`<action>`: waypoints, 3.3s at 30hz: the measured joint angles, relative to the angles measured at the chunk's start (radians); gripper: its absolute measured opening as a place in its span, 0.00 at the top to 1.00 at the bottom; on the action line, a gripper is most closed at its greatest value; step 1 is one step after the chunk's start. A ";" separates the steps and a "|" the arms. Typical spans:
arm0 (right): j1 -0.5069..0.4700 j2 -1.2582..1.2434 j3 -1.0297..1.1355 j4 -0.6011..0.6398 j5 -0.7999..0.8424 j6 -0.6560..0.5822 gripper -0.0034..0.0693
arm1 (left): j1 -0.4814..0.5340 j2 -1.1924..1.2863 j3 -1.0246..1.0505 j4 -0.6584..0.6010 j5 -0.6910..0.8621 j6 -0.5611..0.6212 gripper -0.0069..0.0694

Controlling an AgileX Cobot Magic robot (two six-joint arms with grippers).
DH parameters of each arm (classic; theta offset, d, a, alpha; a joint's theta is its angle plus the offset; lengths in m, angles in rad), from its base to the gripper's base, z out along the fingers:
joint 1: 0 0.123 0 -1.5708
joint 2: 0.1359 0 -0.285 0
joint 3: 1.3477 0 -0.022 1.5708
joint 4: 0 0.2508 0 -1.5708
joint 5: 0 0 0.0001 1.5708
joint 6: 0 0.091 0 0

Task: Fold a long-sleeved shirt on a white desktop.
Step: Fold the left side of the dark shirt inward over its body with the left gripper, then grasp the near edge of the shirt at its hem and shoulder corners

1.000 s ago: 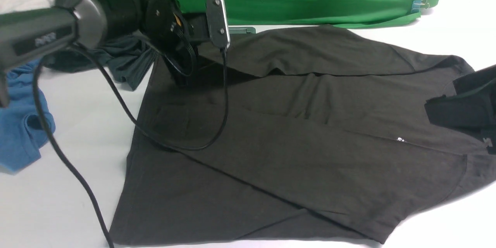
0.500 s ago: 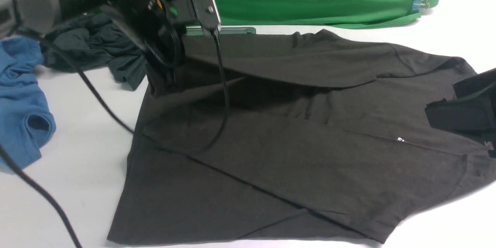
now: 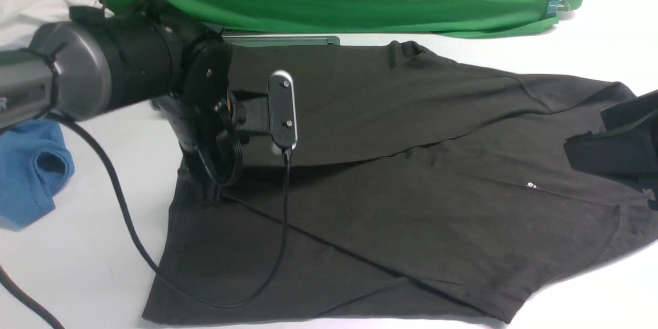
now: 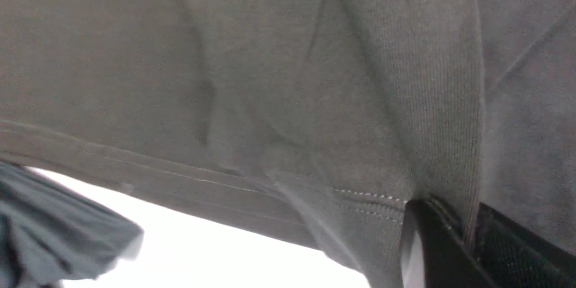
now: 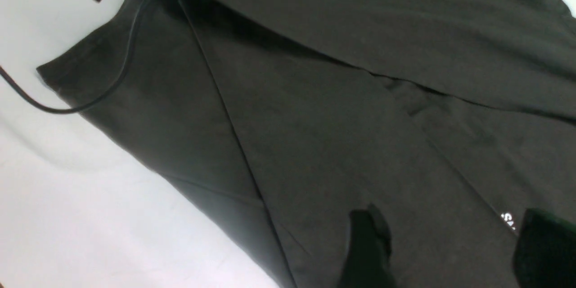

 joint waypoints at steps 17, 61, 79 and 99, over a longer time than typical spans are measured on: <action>0.000 0.000 0.000 -0.006 0.016 -0.007 0.38 | 0.000 -0.157 0.034 -0.262 0.255 -0.108 0.14; 0.000 0.047 0.020 -0.016 0.047 0.037 0.38 | -0.001 -0.405 0.497 -0.217 0.099 -0.001 0.87; 0.218 0.330 0.398 -0.427 -0.203 -0.359 0.24 | -0.001 -0.626 0.486 -0.334 0.182 -0.074 0.87; 0.219 0.552 0.398 -0.428 -0.384 -0.510 0.56 | -0.001 -0.650 0.484 -0.311 0.182 -0.080 0.87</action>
